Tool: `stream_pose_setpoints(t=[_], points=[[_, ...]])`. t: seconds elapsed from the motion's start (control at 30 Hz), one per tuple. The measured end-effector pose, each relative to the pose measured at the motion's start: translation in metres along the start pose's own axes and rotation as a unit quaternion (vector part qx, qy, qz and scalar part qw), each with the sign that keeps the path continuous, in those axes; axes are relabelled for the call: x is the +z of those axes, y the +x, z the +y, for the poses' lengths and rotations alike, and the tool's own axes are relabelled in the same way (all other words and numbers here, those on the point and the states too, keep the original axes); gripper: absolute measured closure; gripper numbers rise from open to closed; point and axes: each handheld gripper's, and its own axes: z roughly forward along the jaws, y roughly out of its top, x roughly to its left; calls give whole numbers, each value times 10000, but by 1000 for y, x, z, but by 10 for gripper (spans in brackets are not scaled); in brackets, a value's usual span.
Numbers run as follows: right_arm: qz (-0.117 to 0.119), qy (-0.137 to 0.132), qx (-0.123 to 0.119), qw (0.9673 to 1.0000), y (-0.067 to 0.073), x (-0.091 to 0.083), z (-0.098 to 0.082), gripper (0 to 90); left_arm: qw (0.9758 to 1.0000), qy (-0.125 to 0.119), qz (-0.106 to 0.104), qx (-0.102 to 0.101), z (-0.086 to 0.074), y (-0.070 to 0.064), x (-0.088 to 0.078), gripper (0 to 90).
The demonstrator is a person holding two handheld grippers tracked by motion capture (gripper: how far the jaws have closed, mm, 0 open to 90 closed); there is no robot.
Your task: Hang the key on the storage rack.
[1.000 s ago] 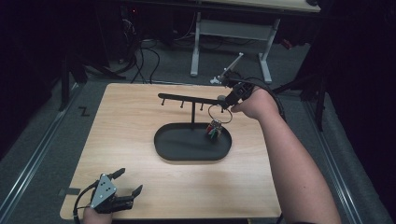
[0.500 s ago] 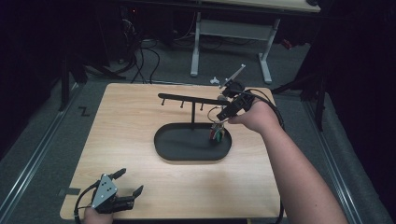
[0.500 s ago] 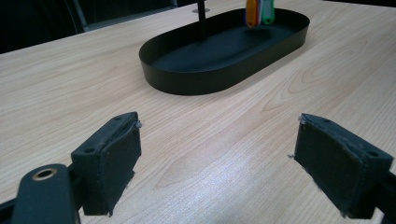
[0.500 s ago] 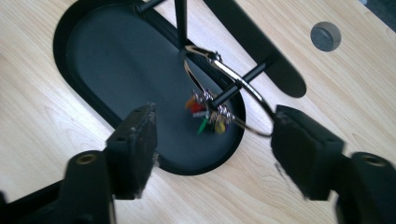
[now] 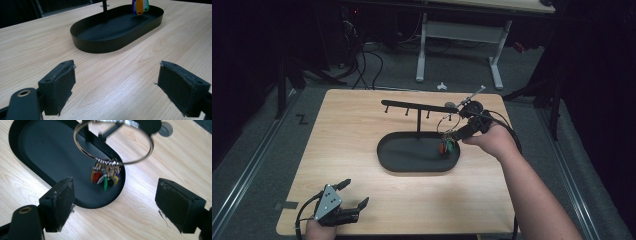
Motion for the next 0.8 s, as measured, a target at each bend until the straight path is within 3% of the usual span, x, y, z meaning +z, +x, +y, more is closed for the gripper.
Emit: stream_pose_setpoints(t=[0.4, 0.43, 0.5, 0.67, 0.8], points=[[-54, -395, -16, 9992, 18, 24, -46, 138, 10000, 19, -59, 33, 3, -2, 9, 150], [-13, -414, 2, 9991, 20, 27, -49, 130, 10000, 26, -66, 33, 3, -2, 10, 150], [-145, -358, -54, 9992, 27, 35, -55, 69, 10000, 53, -74, 23, 3, -1, 11, 150], [39, -624, 7, 9980, 38, 54, -80, 60, 10000, 55, -54, 49, 3, -2, 13, 150], [-109, -937, 15, 9955, 48, 69, -103, 24, 10000, 23, -21, 2, 4, 0, 14, 150]])
